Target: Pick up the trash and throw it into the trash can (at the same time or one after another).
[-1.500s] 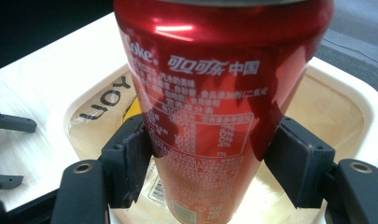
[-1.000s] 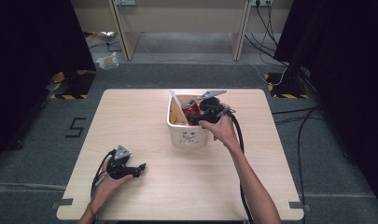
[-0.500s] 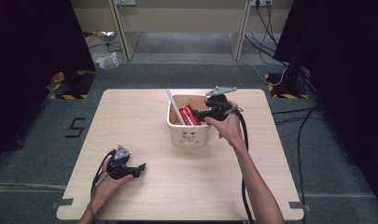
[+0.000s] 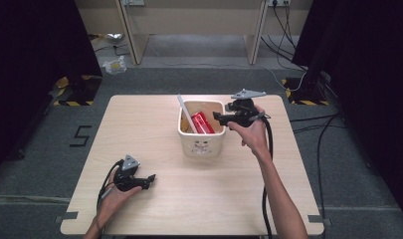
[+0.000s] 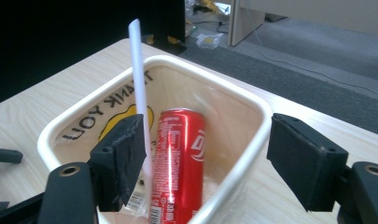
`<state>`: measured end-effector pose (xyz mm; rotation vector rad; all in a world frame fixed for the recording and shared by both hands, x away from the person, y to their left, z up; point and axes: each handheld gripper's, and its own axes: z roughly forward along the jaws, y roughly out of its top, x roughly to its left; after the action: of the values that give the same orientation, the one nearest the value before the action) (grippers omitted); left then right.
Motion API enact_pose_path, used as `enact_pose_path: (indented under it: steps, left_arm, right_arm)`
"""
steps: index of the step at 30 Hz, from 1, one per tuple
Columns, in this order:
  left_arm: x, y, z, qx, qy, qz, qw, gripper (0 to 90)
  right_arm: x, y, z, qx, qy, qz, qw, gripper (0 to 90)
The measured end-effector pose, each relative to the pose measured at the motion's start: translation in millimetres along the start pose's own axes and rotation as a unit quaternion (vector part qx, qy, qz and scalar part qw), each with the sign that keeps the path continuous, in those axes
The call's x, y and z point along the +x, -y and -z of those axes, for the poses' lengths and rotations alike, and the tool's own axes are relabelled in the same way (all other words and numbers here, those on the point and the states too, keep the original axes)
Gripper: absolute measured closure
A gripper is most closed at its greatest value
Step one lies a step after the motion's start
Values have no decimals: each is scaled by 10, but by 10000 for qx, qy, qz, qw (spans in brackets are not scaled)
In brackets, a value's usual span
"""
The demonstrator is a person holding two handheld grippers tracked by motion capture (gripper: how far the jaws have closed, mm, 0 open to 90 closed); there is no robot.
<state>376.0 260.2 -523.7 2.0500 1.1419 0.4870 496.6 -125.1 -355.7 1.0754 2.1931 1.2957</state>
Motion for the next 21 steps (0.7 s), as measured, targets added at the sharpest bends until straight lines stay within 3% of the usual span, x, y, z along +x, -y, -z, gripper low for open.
enact_pose_path:
  steps: [7,21]
  left_arm:
    - [0,0,0,0,1,2,10000,149]
    - [-1,0,0,0,0,8,10000,149]
  right_arm:
    - [-99,28,104,-88,157,-149,9997,220]
    - [-235,145,336,-156,489,-103,9986,200]
